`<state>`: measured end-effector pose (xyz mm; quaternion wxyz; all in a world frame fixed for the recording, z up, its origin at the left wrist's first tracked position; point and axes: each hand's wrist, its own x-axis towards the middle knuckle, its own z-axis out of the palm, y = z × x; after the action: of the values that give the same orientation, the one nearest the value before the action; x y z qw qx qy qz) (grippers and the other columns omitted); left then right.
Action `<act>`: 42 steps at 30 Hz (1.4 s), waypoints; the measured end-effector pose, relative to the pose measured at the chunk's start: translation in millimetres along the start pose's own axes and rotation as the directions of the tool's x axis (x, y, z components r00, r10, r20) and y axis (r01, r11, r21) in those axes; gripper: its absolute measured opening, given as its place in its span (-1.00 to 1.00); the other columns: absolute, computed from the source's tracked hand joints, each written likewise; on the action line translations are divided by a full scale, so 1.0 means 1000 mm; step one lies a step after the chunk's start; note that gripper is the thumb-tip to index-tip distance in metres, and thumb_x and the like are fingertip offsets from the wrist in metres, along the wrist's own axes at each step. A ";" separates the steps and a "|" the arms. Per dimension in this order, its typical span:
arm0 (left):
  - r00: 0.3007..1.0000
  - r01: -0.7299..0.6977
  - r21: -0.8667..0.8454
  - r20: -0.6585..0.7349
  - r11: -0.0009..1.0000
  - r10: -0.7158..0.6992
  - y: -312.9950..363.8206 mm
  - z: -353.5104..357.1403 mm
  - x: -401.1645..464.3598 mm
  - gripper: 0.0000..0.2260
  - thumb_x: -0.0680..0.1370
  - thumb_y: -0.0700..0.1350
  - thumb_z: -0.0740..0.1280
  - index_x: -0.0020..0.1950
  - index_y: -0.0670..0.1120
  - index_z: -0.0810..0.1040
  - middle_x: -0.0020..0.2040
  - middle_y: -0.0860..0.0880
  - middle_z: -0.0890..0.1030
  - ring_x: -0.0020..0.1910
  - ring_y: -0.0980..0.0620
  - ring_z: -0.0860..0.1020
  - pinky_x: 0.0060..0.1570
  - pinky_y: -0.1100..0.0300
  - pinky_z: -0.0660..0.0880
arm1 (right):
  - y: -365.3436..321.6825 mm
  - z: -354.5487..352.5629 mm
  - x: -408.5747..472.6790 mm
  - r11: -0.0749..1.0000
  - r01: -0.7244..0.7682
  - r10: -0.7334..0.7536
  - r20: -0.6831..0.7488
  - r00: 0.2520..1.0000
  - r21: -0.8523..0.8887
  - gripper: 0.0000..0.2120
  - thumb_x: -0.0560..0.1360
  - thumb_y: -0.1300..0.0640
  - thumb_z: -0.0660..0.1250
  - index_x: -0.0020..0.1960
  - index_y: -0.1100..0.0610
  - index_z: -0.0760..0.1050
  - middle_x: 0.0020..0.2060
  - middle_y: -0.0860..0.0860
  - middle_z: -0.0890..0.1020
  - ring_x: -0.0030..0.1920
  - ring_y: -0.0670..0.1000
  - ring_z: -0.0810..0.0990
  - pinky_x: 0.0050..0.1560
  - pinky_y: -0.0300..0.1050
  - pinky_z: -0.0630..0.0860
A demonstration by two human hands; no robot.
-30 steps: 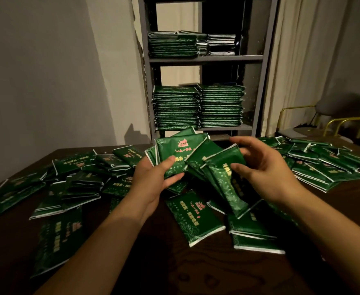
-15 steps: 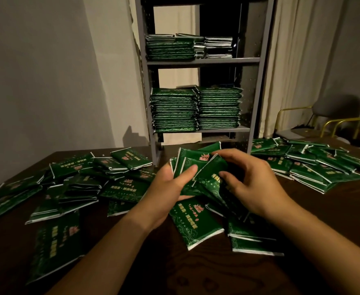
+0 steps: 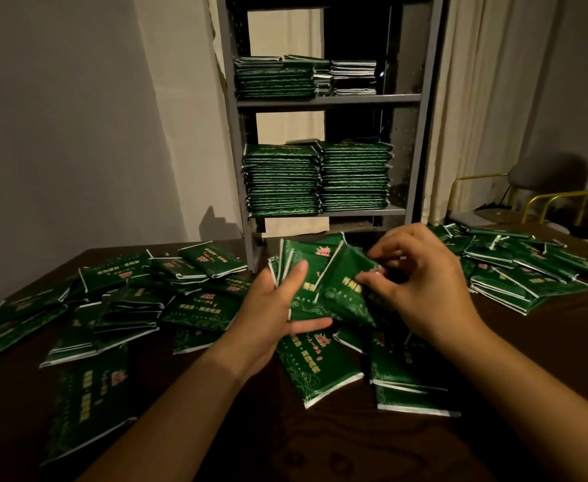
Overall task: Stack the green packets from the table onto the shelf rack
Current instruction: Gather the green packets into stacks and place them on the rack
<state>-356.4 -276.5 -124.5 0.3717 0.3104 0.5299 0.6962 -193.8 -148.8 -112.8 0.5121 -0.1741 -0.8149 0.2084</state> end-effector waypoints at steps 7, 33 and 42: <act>0.998 -0.054 0.068 -0.012 0.996 0.055 0.000 0.003 -0.001 -0.72 0.60 -0.17 0.37 0.30 -0.09 0.48 0.19 -0.10 0.67 0.12 -0.08 0.68 0.05 -0.15 0.64 | -0.010 -0.002 0.004 0.984 -0.138 0.126 0.110 0.986 0.111 -0.54 0.41 -0.03 0.50 0.27 -0.01 0.49 0.18 -0.14 0.46 0.16 -0.33 0.44 0.08 -0.44 0.47; 0.896 -0.214 0.369 -0.295 0.904 0.333 -0.014 0.004 0.002 -0.88 0.62 -0.14 0.31 -0.09 -0.08 0.58 -0.15 -0.03 0.62 -0.19 0.06 0.61 -0.14 0.06 0.53 | -0.004 0.023 -0.017 0.858 -0.445 0.222 0.593 0.774 0.259 -0.21 0.44 0.27 0.51 0.49 -0.07 0.16 0.24 -0.06 0.56 0.20 -0.09 0.62 0.28 -0.03 0.55; 0.946 -0.173 0.296 -0.214 0.939 0.242 -0.005 0.008 -0.007 -0.79 0.56 -0.15 0.40 0.17 -0.02 0.50 0.04 -0.04 0.59 -0.15 0.12 0.65 -0.21 0.21 0.59 | -0.007 0.021 -0.014 0.857 -0.444 0.230 0.574 0.785 0.263 -0.48 0.55 0.41 0.31 0.33 -0.04 0.30 0.14 -0.03 0.58 0.14 -0.12 0.62 0.18 -0.11 0.59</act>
<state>-345.2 -277.8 -127.6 0.1804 0.3242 0.6268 0.6852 -207.6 -164.6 -127.7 0.2477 -0.1524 -0.8200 0.4930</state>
